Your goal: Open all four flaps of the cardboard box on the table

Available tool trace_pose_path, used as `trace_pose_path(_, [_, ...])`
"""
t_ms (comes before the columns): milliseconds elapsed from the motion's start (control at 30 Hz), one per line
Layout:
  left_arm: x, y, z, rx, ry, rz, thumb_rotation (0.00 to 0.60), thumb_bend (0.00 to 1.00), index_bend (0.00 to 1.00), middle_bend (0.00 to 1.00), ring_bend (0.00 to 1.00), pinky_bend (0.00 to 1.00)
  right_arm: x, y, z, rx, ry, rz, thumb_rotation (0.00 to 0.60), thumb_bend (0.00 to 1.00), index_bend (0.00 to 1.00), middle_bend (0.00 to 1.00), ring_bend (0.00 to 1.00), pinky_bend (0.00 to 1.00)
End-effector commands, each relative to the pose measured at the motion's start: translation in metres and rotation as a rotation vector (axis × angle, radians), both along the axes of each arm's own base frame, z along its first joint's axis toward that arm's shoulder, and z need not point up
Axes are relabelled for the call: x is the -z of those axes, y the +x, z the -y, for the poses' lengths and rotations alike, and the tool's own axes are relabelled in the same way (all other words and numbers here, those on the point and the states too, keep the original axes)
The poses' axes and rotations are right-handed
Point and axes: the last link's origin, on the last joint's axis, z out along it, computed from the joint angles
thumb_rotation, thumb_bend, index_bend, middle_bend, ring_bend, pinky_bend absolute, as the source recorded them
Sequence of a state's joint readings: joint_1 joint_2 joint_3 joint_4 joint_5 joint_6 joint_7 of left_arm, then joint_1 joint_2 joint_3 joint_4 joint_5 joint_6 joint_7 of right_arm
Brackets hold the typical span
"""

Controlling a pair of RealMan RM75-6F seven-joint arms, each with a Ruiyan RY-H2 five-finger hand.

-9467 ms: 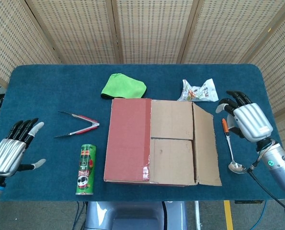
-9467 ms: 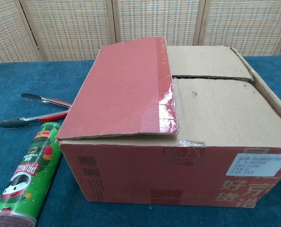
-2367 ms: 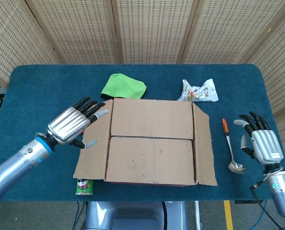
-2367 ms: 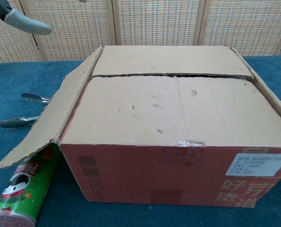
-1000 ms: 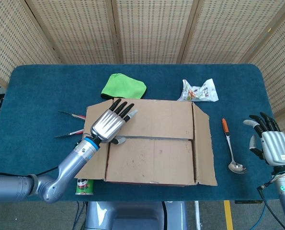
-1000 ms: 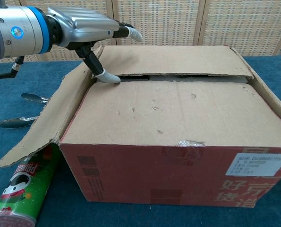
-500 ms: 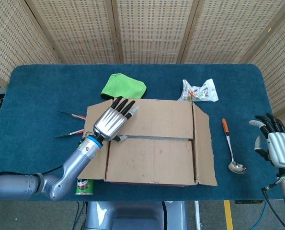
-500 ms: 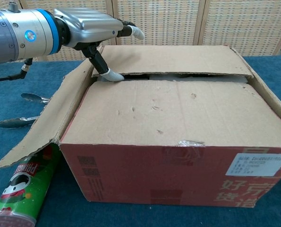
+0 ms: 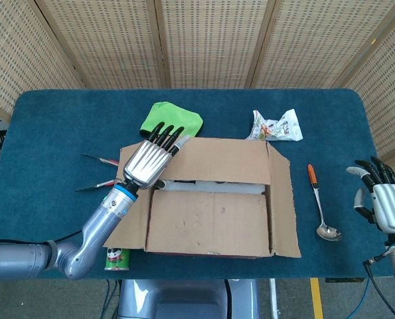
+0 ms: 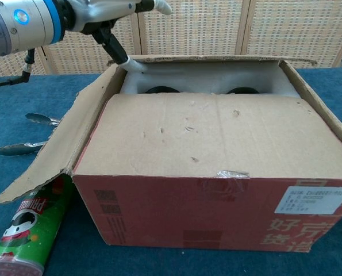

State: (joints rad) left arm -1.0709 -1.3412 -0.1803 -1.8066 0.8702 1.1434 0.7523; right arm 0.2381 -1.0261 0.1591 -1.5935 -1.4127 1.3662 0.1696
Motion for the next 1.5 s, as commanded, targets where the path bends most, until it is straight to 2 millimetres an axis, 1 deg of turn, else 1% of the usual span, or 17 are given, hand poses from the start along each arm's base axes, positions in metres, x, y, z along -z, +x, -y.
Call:
trace_pose_path(33, [-0.015,0.004,-0.006,0.011,0.034,0.033,0.455,0.26,0.0,0.0,0.0,0.0,0.0,0.001,0.0,-0.002,0.001,-0.001,0.6,0.83,0.24,0.17,0.0,0.09])
trace_pose_path(200, [-0.031,0.01,-0.025,0.017,0.101,0.048,0.455,0.26,0.0,0.0,0.0,0.0,0.0,0.001,0.0,-0.001,0.0,-0.005,0.6,0.83,0.24,0.17,0.0,0.09])
trace_pose_path(300, [-0.036,0.012,-0.037,0.012,0.134,0.057,0.455,0.25,0.0,0.0,0.0,0.0,-0.001,0.001,-0.001,0.003,-0.002,-0.008,0.6,0.83,0.24,0.17,0.0,0.09])
trace_pose_path(433, [-0.037,0.015,-0.053,0.004,0.167,0.041,0.455,0.25,0.0,0.0,0.0,0.0,-0.001,0.001,-0.003,0.005,-0.002,-0.01,0.6,0.83,0.24,0.17,0.0,0.09])
trace_pose_path(667, [-0.027,0.028,-0.077,-0.037,0.182,0.057,0.455,0.25,0.0,0.0,0.0,0.0,-0.004,-0.001,-0.003,0.015,-0.006,-0.017,0.6,0.83,0.24,0.17,0.0,0.09])
trace_pose_path(867, [-0.013,0.035,-0.091,-0.066,0.19,0.035,0.455,0.25,0.0,0.0,0.0,0.0,-0.007,-0.004,-0.004,0.028,-0.013,-0.017,0.6,0.83,0.24,0.17,0.0,0.09])
trace_pose_path(1133, [-0.003,0.042,-0.108,-0.112,0.216,0.03,0.459,0.23,0.0,0.0,0.0,0.0,-0.013,-0.01,-0.004,0.049,-0.021,-0.025,0.6,0.83,0.24,0.17,0.0,0.09])
trace_pose_path(1300, [-0.007,0.043,-0.117,-0.144,0.244,0.037,0.463,0.22,0.0,0.0,0.0,0.0,-0.015,-0.011,-0.004,0.055,-0.025,-0.027,0.6,0.83,0.24,0.17,0.0,0.09])
trace_pose_path(1500, [-0.02,0.04,-0.12,-0.152,0.269,0.051,0.464,0.2,0.0,0.0,0.0,0.0,-0.014,-0.01,-0.005,0.054,-0.021,-0.024,0.6,0.83,0.24,0.17,0.0,0.09])
